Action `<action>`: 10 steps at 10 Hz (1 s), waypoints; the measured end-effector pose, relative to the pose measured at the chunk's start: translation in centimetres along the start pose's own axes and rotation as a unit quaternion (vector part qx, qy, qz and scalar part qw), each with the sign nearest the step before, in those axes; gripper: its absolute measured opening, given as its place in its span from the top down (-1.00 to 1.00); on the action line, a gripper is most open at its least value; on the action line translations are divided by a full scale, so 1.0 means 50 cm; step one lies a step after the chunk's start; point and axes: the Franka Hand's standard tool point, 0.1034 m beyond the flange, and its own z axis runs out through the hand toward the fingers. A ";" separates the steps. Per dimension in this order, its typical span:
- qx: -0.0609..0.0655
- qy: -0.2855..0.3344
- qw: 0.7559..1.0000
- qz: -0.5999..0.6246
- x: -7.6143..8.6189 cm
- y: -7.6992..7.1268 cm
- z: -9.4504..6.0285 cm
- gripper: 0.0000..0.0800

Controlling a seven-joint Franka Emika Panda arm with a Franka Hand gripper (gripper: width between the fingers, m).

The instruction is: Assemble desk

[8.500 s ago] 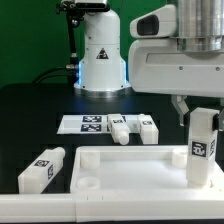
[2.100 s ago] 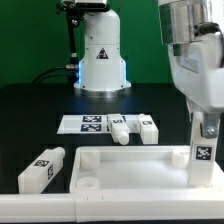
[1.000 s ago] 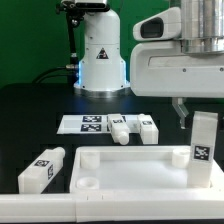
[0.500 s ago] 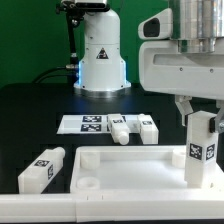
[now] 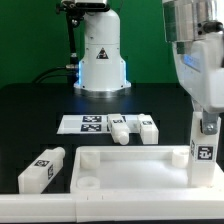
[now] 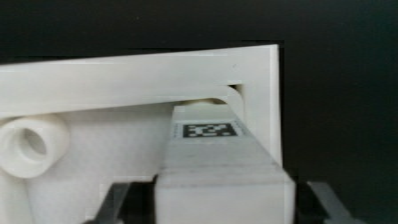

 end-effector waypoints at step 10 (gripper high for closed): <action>0.026 -0.016 0.999 -0.044 0.001 -0.023 -0.092 -0.62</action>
Offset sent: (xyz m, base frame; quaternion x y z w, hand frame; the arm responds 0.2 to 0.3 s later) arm 0.0000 0.0000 0.0000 0.0000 0.0000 0.0000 1.0000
